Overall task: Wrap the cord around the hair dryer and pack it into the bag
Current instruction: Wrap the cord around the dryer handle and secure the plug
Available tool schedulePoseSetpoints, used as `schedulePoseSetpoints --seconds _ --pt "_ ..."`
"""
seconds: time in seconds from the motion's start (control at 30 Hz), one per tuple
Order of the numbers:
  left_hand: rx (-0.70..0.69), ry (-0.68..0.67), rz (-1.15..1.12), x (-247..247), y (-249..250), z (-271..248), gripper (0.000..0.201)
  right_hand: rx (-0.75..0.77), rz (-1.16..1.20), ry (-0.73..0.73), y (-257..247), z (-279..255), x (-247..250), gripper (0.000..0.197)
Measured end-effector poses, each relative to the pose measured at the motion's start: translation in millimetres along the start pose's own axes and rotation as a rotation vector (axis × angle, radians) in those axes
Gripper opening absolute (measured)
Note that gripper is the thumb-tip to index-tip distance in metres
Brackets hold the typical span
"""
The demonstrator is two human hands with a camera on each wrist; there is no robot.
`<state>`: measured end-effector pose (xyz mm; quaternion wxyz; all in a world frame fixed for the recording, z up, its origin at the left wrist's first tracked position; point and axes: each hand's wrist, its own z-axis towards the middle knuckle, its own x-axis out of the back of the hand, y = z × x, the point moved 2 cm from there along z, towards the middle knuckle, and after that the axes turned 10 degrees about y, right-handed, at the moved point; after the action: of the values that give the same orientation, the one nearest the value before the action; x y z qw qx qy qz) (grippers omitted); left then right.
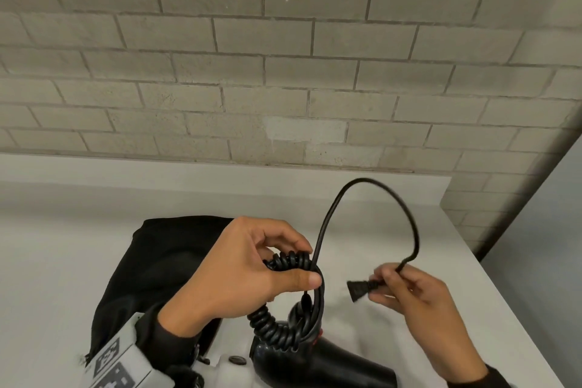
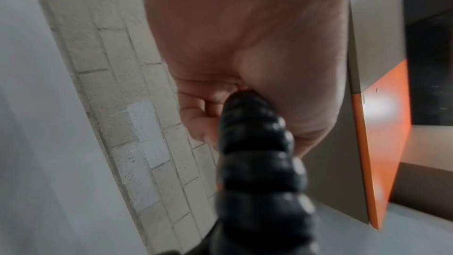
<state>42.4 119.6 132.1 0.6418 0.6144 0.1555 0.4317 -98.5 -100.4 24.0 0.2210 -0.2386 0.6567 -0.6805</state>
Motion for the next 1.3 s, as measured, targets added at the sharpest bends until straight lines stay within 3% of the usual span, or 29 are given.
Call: schedulePoseSetpoints --seconds 0.17,0.37,0.77,0.83,0.93,1.0,1.07,1.17,1.3 --pt "-0.076 -0.049 0.131 -5.7 12.1 2.7 0.026 -0.085 0.340 -0.102 -41.8 -19.9 -43.2 0.018" --pt "-0.077 -0.073 0.131 -5.6 11.0 7.3 0.026 -0.256 0.514 -0.303 -50.3 -38.3 -79.4 0.026" --pt "0.000 0.030 0.001 -10.0 -6.2 6.3 0.025 -0.313 0.413 -0.342 -56.2 -52.6 -79.7 0.023" --pt "0.008 0.072 0.005 -11.1 -10.0 5.5 0.026 -0.309 0.488 -0.305 -52.3 -57.3 -76.1 0.043" --pt "0.011 0.111 0.002 -11.9 -13.9 7.7 0.027 -0.106 0.446 -0.398 -46.3 -68.0 -74.2 0.106" --pt "0.008 0.124 0.009 -13.0 -14.4 8.8 0.027 0.082 0.272 -0.439 -45.3 -77.3 -75.4 0.116" --pt "0.001 0.114 0.021 -14.9 -12.5 8.4 0.027 0.188 0.133 -0.361 -46.8 -83.5 -72.2 0.102" --pt "-0.021 0.109 0.025 -15.9 -9.2 8.7 0.024 0.353 -0.017 -0.255 -51.1 -86.1 -73.0 0.057" --pt "-0.036 0.125 0.024 -17.2 -8.0 8.5 0.026 0.409 -0.033 -0.135 -52.2 -87.8 -72.6 0.018"
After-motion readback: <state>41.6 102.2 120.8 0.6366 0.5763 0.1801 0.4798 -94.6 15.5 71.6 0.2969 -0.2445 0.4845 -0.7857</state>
